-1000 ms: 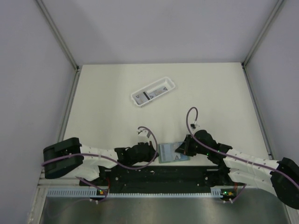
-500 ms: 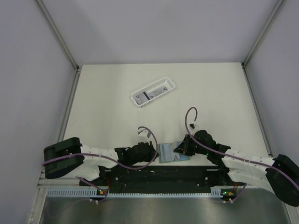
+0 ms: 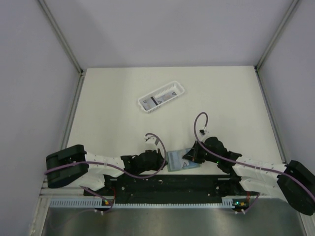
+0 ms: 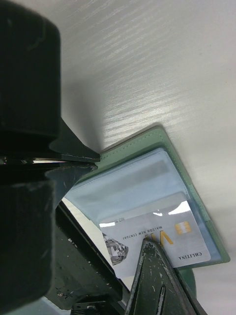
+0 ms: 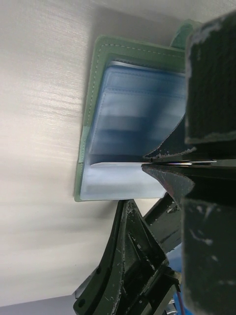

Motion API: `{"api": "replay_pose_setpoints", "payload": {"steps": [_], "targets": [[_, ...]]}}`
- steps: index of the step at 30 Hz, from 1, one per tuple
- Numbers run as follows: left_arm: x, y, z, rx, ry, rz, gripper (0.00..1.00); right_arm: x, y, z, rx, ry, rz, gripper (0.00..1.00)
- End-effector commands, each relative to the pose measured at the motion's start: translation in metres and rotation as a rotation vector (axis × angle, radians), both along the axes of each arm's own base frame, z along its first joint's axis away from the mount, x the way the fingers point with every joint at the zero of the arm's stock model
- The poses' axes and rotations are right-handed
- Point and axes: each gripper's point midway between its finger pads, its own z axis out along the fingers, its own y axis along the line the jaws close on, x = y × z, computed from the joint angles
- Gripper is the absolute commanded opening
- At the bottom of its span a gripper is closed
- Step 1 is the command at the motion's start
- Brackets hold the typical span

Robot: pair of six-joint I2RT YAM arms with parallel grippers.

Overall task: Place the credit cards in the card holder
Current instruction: Insert the credit card into the card holder.

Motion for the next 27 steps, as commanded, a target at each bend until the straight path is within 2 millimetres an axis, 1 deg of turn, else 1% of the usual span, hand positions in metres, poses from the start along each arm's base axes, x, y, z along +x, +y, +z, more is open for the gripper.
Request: {"api": "replay_pose_setpoints", "payload": {"steps": [1, 10, 20, 27], "targets": [[-0.001, -0.001, -0.002, -0.004, 0.005, -0.005, 0.00, 0.010, -0.010, -0.003, -0.047, -0.056, -0.039, 0.00], [0.000, -0.002, -0.002, -0.005, 0.003, -0.006, 0.00, 0.009, -0.009, -0.009, -0.056, -0.048, -0.019, 0.00], [0.000, -0.003, -0.002, -0.006, 0.004, -0.007, 0.00, -0.002, 0.006, -0.015, 0.005, -0.004, 0.054, 0.00], [0.000, -0.002, -0.003, -0.004, 0.005, -0.005, 0.00, -0.012, 0.016, -0.011, 0.056, 0.010, 0.123, 0.00]]}}
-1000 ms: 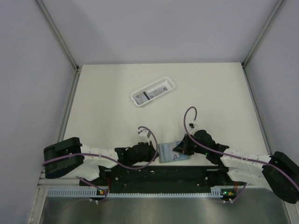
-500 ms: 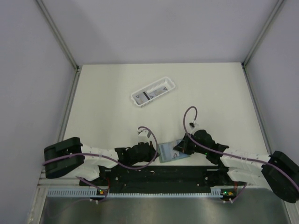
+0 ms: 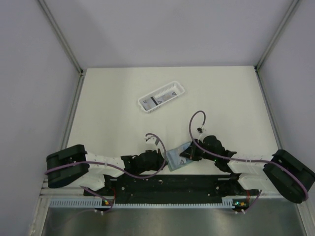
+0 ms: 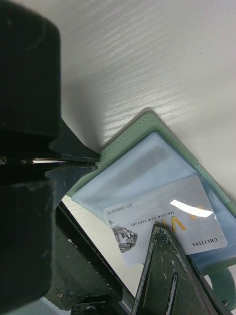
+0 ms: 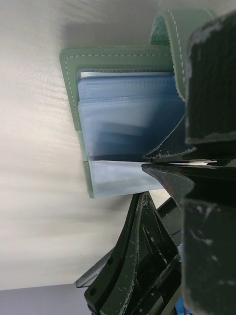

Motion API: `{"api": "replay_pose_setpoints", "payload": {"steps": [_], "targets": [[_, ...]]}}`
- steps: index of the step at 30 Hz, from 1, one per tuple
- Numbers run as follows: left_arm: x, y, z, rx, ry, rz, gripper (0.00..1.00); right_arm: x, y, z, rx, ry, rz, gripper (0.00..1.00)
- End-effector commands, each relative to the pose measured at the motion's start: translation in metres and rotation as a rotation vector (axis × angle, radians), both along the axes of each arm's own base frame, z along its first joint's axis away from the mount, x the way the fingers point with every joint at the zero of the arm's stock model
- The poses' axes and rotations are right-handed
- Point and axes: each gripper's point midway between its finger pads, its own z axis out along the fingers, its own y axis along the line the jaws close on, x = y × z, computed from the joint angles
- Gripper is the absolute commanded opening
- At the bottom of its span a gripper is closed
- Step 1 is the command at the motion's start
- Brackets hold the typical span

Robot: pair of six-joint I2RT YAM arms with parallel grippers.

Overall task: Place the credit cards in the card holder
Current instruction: Insert the credit card into the card holder.

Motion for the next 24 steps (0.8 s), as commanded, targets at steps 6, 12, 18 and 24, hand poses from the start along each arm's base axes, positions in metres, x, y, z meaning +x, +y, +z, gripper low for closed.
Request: {"api": "replay_pose_setpoints", "payload": {"steps": [6, 12, 18, 24], "targets": [[0.001, -0.004, 0.000, -0.008, -0.001, -0.005, 0.00, -0.030, 0.000, -0.008, 0.003, 0.065, 0.118, 0.00], [0.000, -0.003, -0.001, -0.007, 0.003, -0.006, 0.00, -0.029, -0.016, -0.005, -0.083, 0.046, 0.092, 0.00], [-0.001, -0.004, -0.001, -0.008, 0.005, -0.010, 0.00, -0.033, -0.023, -0.006, -0.093, 0.050, 0.081, 0.00], [-0.001, -0.004, -0.001, -0.011, 0.006, -0.009, 0.00, -0.037, -0.018, -0.012, -0.056, 0.079, 0.082, 0.00]]}}
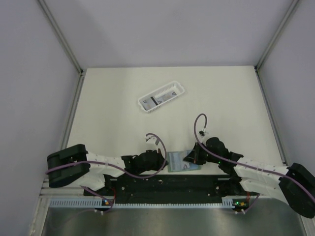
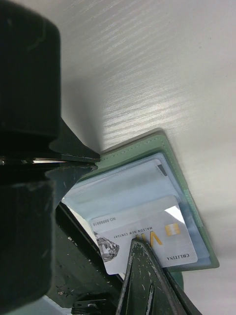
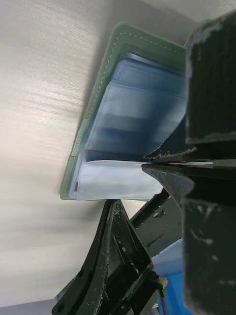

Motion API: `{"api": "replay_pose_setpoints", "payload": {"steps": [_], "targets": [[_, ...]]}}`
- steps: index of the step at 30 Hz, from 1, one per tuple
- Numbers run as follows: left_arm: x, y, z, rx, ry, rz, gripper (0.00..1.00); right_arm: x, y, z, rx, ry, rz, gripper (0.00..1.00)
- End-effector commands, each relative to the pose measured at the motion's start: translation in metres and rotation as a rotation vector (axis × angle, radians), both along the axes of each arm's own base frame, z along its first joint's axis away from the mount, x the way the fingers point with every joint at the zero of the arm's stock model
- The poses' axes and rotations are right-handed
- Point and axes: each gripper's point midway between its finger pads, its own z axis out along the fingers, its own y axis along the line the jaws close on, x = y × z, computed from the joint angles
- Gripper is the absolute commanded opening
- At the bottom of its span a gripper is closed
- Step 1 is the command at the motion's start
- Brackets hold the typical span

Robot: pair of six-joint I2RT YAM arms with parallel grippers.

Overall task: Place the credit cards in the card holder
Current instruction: Insert the credit card into the card holder.

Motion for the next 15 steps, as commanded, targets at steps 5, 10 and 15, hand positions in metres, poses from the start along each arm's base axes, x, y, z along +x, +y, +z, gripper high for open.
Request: {"api": "replay_pose_setpoints", "payload": {"steps": [5, 10, 15], "targets": [[-0.001, 0.000, -0.001, -0.002, 0.004, -0.003, 0.00, -0.009, 0.004, -0.010, 0.020, 0.047, 0.018, 0.00], [0.000, 0.001, -0.002, 0.002, 0.004, 0.001, 0.00, -0.003, 0.004, -0.005, 0.031, 0.032, -0.010, 0.00], [-0.001, 0.000, -0.002, 0.003, 0.006, -0.003, 0.00, -0.004, 0.010, -0.002, 0.045, 0.039, 0.016, 0.00]]}}
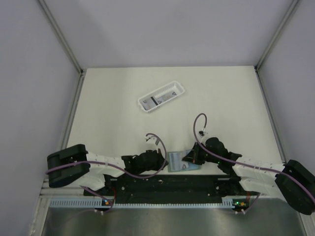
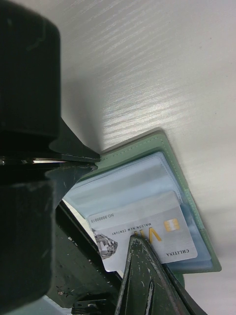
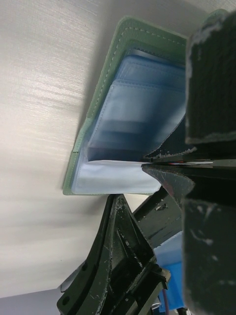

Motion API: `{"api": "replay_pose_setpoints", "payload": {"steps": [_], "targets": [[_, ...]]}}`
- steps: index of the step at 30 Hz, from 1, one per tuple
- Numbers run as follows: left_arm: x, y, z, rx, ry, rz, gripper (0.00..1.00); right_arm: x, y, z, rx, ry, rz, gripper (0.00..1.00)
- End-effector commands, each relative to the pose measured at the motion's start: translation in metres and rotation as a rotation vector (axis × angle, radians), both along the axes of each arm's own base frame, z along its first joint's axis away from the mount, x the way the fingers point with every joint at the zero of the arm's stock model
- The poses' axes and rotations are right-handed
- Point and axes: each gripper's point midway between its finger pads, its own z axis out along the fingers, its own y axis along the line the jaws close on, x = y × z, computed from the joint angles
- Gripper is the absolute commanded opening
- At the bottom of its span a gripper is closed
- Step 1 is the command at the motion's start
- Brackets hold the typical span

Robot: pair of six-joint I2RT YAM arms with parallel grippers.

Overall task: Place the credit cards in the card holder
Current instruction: Insert the credit card into the card holder.

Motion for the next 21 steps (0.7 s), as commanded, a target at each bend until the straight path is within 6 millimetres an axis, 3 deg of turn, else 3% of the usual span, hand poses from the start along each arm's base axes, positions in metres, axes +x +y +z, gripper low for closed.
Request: {"api": "replay_pose_setpoints", "payload": {"steps": [1, 10, 17, 21], "targets": [[0.000, -0.001, -0.002, -0.001, 0.005, -0.004, 0.00, -0.006, 0.005, -0.003, 0.010, 0.017, 0.039, 0.00], [-0.001, -0.003, -0.002, 0.001, 0.006, -0.008, 0.00, -0.007, 0.009, -0.012, 0.036, 0.030, 0.026, 0.00], [-0.001, -0.003, -0.002, 0.000, 0.007, -0.009, 0.00, -0.008, 0.024, -0.005, 0.037, 0.021, 0.065, 0.00], [-0.001, -0.002, -0.002, -0.002, 0.008, -0.009, 0.00, -0.008, 0.027, -0.004, 0.007, 0.010, 0.070, 0.23]]}}
